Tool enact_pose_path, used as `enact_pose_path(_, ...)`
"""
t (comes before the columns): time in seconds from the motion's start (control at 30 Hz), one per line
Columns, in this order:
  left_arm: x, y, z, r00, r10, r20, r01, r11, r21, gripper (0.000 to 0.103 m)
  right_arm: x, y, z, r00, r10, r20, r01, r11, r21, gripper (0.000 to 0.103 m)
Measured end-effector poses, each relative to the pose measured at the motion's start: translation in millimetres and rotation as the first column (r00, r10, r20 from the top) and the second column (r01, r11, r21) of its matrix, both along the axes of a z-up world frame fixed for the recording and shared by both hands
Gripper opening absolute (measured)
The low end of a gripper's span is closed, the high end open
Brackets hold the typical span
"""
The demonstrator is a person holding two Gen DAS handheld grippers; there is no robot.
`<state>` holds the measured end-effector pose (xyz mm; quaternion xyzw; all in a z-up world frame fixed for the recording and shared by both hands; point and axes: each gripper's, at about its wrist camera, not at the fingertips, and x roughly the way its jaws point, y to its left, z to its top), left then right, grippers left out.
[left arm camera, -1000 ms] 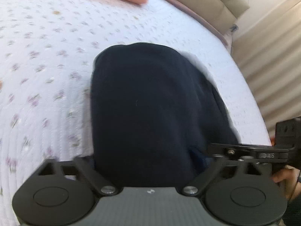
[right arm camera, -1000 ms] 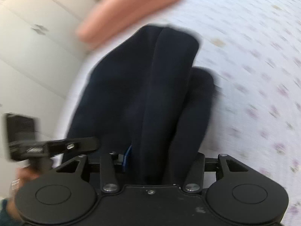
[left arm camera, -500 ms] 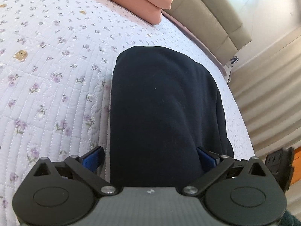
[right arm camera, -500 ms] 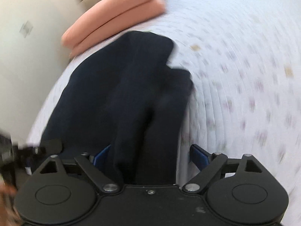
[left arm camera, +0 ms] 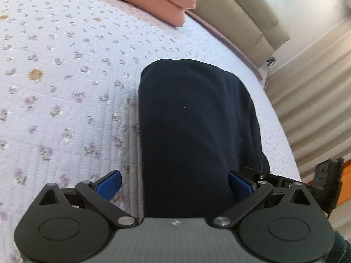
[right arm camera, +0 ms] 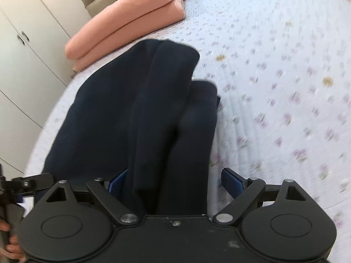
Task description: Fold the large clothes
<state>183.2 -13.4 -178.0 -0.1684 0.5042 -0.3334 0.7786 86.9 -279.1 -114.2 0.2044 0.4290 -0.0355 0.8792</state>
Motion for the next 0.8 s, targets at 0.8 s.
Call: enact_pose_path(0.8,-97.2,5.4,83.0,0.986,0.088,0.138,-0.138,0.901,0.411,0.102,-93.2,27.3,131.4,0.999,0.026,0.029,-0.016,0.958,-0.288,0.103)
